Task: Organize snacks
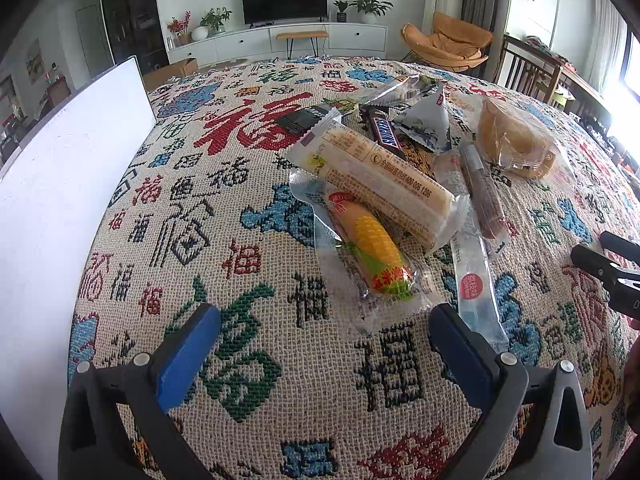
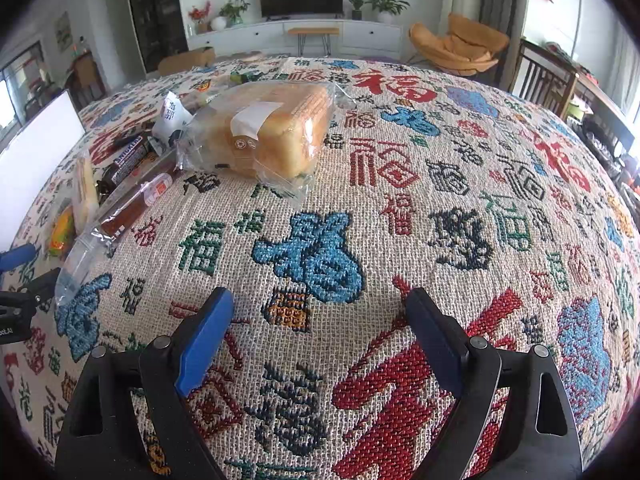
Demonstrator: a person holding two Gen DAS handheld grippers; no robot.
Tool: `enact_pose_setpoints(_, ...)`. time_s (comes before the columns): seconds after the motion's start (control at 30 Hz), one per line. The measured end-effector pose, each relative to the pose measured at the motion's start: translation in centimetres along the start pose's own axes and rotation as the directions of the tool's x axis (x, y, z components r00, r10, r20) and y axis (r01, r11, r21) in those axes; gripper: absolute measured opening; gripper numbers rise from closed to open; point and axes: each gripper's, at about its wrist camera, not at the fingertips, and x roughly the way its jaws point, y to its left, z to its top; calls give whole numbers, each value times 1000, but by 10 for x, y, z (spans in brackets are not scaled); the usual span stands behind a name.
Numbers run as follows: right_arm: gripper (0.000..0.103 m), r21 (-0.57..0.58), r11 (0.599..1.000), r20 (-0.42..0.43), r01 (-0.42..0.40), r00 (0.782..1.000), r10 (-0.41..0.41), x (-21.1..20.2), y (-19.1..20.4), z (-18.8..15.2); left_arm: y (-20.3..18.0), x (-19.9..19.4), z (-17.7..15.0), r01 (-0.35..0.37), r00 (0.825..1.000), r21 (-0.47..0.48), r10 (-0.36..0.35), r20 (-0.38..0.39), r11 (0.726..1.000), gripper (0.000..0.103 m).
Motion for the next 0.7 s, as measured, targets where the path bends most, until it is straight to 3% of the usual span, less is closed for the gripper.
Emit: enact_pose_setpoints(0.7,91,0,1000,-2,5,1000,-5,1,-1,1,-1,0,0,-1,1000,-1,1,0,1000,103)
